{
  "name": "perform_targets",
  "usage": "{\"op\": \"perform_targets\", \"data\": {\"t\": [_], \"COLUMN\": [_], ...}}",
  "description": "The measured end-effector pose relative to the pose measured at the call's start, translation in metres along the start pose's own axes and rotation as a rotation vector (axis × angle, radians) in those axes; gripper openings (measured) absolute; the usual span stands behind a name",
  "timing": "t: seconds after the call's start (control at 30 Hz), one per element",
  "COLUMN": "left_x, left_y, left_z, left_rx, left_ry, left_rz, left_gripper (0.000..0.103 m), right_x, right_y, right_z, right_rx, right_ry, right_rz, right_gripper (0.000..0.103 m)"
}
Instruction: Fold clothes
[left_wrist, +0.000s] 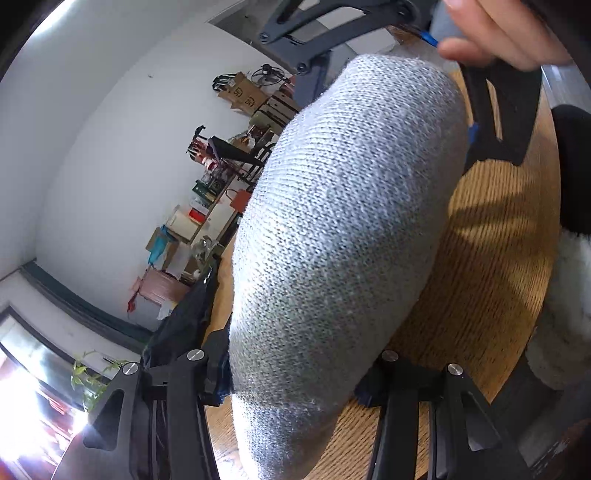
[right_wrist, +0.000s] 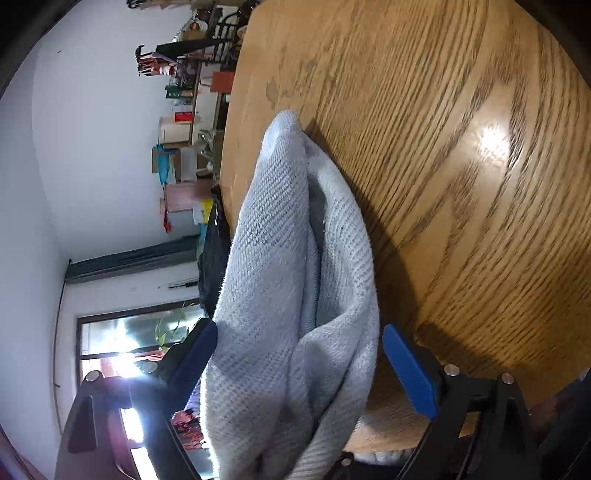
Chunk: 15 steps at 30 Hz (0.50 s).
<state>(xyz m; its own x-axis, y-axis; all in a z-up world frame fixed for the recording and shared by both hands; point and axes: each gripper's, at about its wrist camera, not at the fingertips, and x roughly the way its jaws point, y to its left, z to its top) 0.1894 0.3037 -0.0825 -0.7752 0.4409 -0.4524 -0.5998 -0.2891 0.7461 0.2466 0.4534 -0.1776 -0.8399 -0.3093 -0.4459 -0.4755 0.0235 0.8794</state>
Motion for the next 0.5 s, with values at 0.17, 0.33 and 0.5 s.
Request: {"op": "perform_targets", "data": {"t": [0.17, 0.33, 0.5], "left_x": [0.002, 0.003, 0.002], "left_y": [-0.002, -0.003, 0.0], "left_z": [0.005, 0.009, 0.009], "left_rx": [-0.015, -0.038, -0.082], "left_ry": [0.006, 0.002, 0.004], "left_rz": [-0.003, -0.027, -0.049], "left_gripper": [0.051, 0.05, 0.05], "right_x": [0.008, 0.019, 0.025], "right_y": [0.01, 0.006, -0.005], "right_z": [-0.003, -0.007, -0.002], "right_rx": [-0.062, -0.102, -0.071], "right_ry": [0.021, 0.057, 0.096], "right_rz": [-0.051, -0.102, -0.102], "right_gripper": [0.094, 0.097, 0.099]}}
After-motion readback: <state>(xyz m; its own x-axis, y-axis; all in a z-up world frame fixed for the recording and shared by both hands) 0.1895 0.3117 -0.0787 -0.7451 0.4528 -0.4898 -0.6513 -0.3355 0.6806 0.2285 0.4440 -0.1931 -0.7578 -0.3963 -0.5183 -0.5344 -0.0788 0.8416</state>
